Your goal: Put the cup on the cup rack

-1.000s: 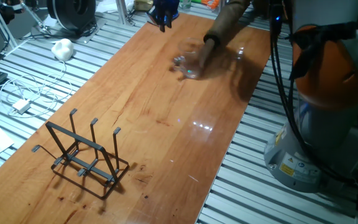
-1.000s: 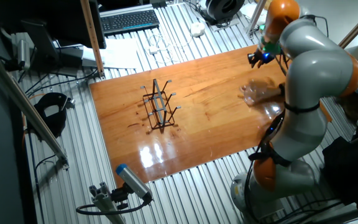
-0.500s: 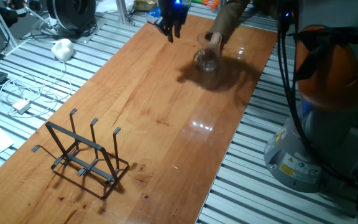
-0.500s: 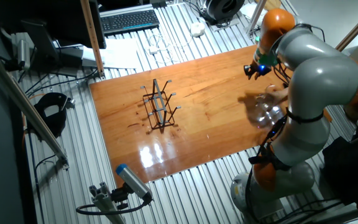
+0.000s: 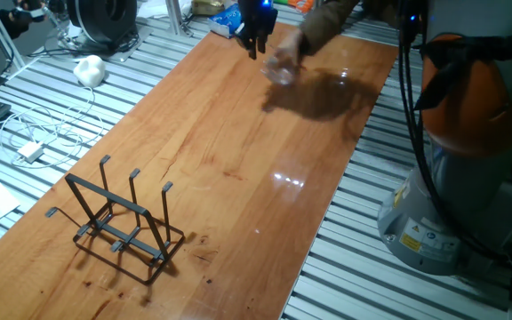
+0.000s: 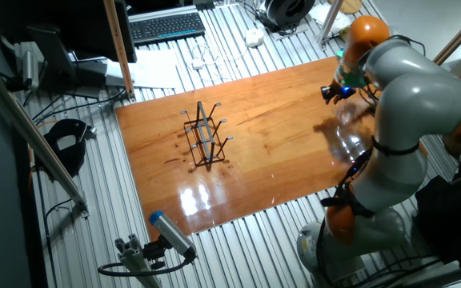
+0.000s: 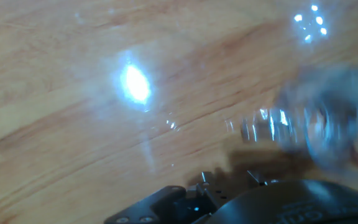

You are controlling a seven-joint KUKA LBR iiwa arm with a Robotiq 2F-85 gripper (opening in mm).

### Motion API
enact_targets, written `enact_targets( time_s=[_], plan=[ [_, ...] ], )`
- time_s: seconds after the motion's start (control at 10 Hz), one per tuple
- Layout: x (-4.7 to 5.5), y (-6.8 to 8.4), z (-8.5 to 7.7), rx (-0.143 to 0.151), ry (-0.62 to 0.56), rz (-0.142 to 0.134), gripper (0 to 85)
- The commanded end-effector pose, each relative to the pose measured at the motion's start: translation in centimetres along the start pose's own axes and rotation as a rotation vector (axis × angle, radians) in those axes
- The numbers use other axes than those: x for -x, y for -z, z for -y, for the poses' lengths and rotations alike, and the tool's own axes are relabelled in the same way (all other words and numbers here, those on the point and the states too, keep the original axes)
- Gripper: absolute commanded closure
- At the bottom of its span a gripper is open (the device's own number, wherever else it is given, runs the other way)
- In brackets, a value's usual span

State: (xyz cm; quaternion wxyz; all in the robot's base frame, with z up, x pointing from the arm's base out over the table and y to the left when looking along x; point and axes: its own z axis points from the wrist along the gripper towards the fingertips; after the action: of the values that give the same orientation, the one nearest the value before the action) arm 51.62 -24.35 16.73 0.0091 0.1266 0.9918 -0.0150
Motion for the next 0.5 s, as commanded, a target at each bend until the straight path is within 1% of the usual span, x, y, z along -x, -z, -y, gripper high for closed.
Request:
enact_targets(
  time_s=[0.0,0.1,0.3,0.4],
  plan=[
    [1.1,0.2,1.8,0.004,0.014,-0.007,51.0],
    [2.3,0.4,2.6,0.006,0.034,-0.014,51.0],
    [4.6,0.1,4.4,0.023,0.069,-0.018,51.0],
    [5.5,-0.1,4.7,0.029,0.078,-0.019,51.0]
  ],
)
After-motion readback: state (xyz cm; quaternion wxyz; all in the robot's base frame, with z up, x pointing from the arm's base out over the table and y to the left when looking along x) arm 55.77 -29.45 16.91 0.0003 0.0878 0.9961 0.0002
